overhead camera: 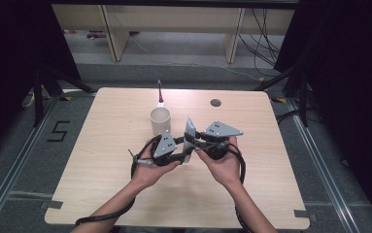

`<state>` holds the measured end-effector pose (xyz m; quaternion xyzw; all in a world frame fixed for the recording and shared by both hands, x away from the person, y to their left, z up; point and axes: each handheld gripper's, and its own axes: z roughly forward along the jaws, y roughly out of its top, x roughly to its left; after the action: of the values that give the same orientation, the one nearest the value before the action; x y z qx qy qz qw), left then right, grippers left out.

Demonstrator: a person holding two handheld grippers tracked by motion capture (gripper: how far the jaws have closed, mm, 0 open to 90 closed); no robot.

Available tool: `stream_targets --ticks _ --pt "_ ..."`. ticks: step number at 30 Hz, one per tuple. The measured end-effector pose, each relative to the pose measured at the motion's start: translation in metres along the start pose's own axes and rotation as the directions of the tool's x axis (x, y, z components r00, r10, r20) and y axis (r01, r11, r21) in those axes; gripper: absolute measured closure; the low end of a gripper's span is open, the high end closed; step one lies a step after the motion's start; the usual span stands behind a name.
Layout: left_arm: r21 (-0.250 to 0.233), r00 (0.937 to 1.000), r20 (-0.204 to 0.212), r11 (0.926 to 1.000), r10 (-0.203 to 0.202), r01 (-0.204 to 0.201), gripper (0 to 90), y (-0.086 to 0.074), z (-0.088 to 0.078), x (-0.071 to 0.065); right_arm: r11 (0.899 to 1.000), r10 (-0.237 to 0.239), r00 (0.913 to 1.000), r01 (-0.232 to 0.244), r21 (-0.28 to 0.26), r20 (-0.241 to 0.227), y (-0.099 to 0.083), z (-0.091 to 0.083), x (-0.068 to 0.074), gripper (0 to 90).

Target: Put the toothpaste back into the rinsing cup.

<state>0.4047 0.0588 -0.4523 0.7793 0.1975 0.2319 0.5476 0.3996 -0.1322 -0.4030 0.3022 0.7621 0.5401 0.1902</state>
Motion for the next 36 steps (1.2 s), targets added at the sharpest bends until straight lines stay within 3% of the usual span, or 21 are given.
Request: stream_targets --ticks 4,7,10,13,14,16,17,23,36 --pt "0.004 1.0000 -0.003 1.0000 0.002 -0.002 55.8 0.001 0.001 0.000 1.000 0.000 1.0000 0.000 -0.008 -0.001 0.000 0.000 0.001 77.2" --pt "0.005 0.9998 0.001 0.9998 -0.020 0.020 57.9 0.001 0.001 0.001 1.000 -0.021 0.9998 0.021 -0.019 0.005 0.001 0.000 0.001 77.1" --pt "0.006 0.9997 0.003 0.9997 -0.026 0.025 60.5 0.003 0.000 0.002 1.000 -0.001 0.9998 0.001 -0.017 0.019 0.002 0.000 0.003 76.9" --pt "0.011 0.9993 -0.002 0.9993 -0.037 0.037 62.5 0.004 0.000 0.002 1.000 -0.016 0.9999 0.016 -0.014 0.002 0.003 0.001 0.003 76.6" --pt "0.014 0.9992 -0.006 0.9991 -0.039 0.039 63.1 0.005 0.000 0.001 0.999 -0.032 0.9992 0.032 -0.013 0.024 0.004 0.000 0.003 76.5" --pt "0.014 0.9990 -0.011 0.9989 -0.044 0.044 64.2 0.005 0.000 0.001 1.000 -0.017 0.9996 0.017 -0.008 0.022 0.004 0.000 0.005 76.2" --pt "0.009 0.9987 -0.014 0.9987 -0.050 0.050 64.9 0.005 0.000 0.001 0.999 -0.041 0.9991 0.041 -0.016 0.016 0.005 0.001 0.004 76.0" --pt "0.000 0.9971 -0.020 0.9973 -0.073 0.073 69.8 0.005 -0.003 0.002 0.999 -0.036 0.9992 0.037 -0.031 0.017 0.006 0.001 0.005 74.0" --pt "-0.043 0.9902 -0.004 0.9893 -0.140 0.139 74.9 0.005 -0.010 0.008 0.994 0.068 0.9952 -0.074 -0.085 -0.070 0.007 0.000 0.004 60.1"
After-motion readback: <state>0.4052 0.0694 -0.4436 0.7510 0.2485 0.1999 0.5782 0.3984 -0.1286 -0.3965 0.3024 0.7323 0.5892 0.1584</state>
